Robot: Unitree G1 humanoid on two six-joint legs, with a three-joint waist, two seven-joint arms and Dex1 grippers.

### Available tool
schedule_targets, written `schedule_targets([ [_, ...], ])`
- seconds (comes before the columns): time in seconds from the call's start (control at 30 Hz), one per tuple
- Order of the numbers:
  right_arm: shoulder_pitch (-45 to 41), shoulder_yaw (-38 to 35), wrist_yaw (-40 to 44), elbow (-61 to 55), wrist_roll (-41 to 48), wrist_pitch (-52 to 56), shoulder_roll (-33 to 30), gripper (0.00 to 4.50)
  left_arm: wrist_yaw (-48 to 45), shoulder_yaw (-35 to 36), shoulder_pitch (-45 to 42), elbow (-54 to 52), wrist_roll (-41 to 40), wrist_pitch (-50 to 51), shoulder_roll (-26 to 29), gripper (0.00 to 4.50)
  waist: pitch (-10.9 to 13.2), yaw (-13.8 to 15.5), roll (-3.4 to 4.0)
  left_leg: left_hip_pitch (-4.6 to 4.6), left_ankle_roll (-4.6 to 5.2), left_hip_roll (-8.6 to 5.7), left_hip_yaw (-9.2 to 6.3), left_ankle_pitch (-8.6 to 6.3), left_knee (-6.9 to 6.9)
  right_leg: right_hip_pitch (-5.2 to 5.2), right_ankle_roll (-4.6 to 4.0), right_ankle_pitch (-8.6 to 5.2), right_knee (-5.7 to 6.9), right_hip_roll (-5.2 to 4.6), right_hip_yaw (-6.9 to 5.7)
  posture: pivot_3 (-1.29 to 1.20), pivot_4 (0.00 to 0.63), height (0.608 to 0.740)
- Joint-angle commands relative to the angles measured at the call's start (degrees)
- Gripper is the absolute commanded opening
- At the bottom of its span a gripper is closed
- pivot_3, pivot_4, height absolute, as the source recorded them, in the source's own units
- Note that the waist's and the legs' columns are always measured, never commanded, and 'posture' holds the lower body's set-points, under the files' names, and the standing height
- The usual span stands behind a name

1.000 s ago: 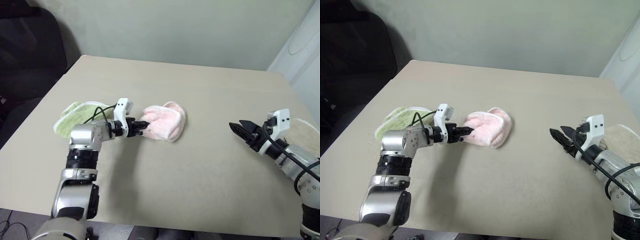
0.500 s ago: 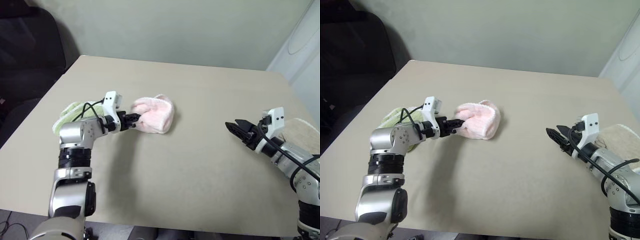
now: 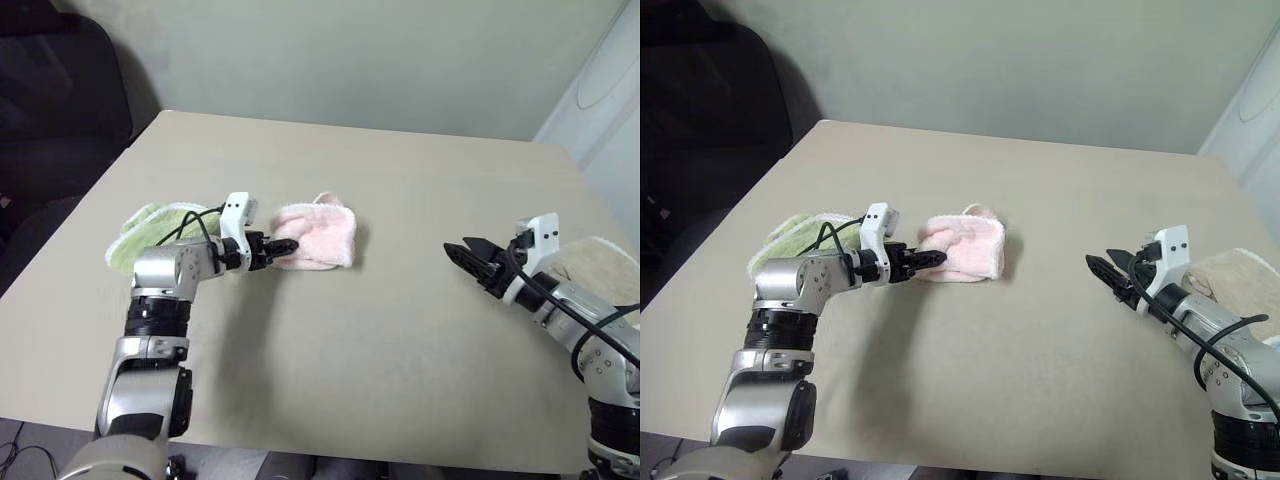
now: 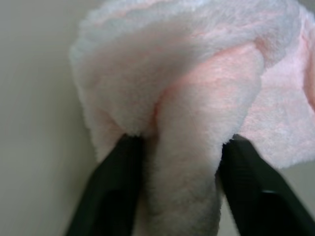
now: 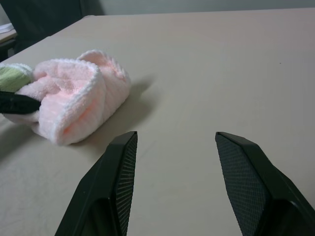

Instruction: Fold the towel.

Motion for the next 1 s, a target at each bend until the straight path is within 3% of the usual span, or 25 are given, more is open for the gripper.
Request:
schedule_targets([
  [0.03,0.0,-0.4,0.2,-1.4,-0.4,-1.4,0.0,2.65,-1.6,-1.2,-1.4,1.4,0.8,-1.2,1.1,3.81,0.0,0.0,0.0,0.01,0.0,0.0,0.0,0.0,0.0,0.0,0.0,0.0,0.0,0.0,0.0,0.0,0.15,0.74],
  [0.1,0.3,-0.2,0.2,-1.7,-0.6,-1.5,0.2,2.65,-1.8,-0.4,-2.2,3.2,0.5,-1.3,1.2,4.46,0.0,0.0,0.0,0.01,0.01,0.0,0.0,-0.01,0.0,0.0,-0.01,0.0,0.01,0.0,0.0,0.0,0.15,0.74],
  [0.53,0.0,1.5,0.4,-1.4,-1.4,-1.4,0.8,2.65,5.6,3.1,-9.7,16.4,1.5,-2.2,-4.6,4.46,0.0,0.2,0.0,0.01,0.13,-0.01,0.01,0.16,0.01,0.04,-0.04,0.03,0.02,-0.02,-0.01,0.0,0.15,0.74],
  [1.0,0.4,0.9,-0.2,-2.3,-1.3,-1.3,1.4,2.65,6.2,1.6,-7.1,14.2,3.2,-2.8,-5.5,4.46,0.0,0.4,0.01,0.05,0.2,-0.04,0.0,0.15,0.01,0.1,-0.03,0.02,0.03,-0.02,-0.02,0.0,0.15,0.74],
])
